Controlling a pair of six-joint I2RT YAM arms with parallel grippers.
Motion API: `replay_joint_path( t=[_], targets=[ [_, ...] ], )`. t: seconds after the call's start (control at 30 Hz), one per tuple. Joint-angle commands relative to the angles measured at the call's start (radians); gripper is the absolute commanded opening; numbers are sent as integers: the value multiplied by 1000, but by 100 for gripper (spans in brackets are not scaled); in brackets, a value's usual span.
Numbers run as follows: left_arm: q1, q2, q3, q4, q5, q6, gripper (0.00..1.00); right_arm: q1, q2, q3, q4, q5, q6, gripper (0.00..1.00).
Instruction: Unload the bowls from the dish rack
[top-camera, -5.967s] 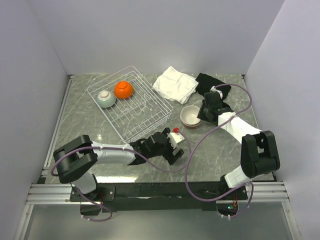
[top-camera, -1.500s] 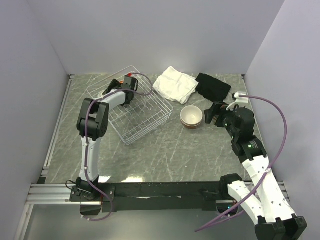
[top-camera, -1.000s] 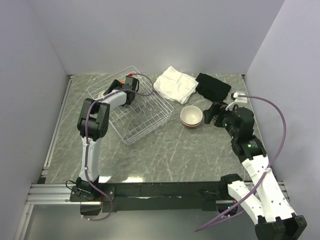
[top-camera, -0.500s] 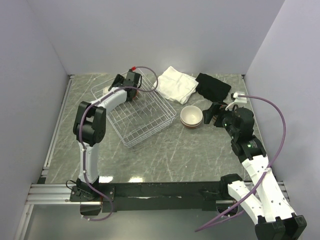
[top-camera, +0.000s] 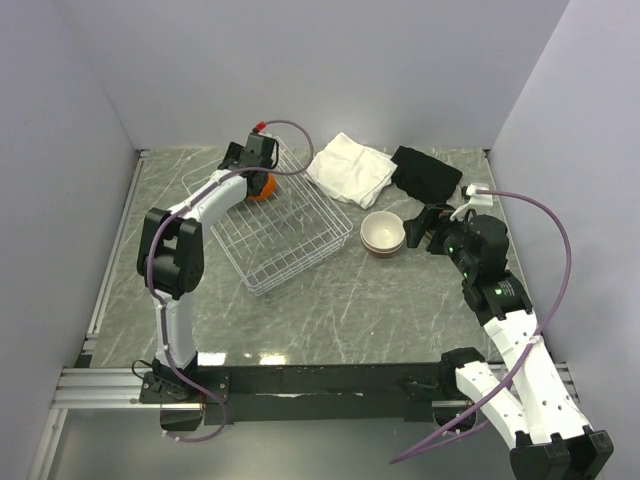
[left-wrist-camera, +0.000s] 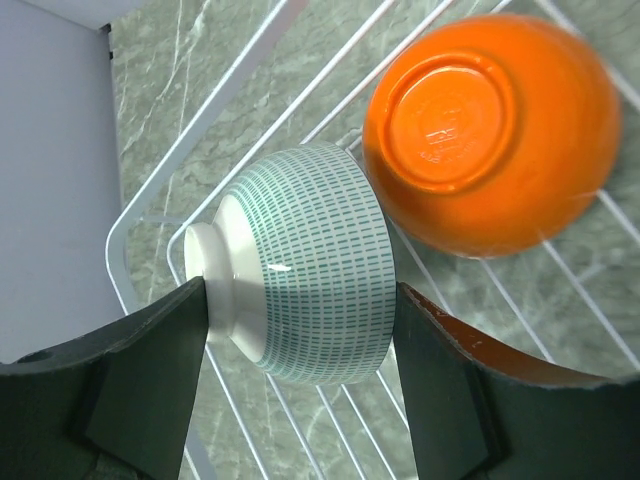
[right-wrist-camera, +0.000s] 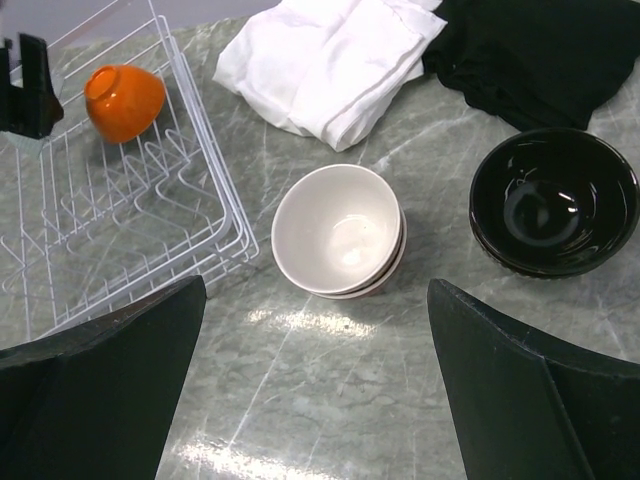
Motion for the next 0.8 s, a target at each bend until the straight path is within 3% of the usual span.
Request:
replay_joint_path(
  t=[0.0,0.23,0.43,0.77],
  targets=[
    [12,-138,45,1,61,-73,11,-5,6,4,41,-35,10,100],
    [52,-224,31,-33,217,-216,6,-5,32,17,53,-109,18,100],
    [75,-301,-8,-30,438,-351,1,-3,89,39,83,-199,45,100],
    [78,-436,-143,131,835,-576,1,2,193,85,142,-342,120,100]
  ],
)
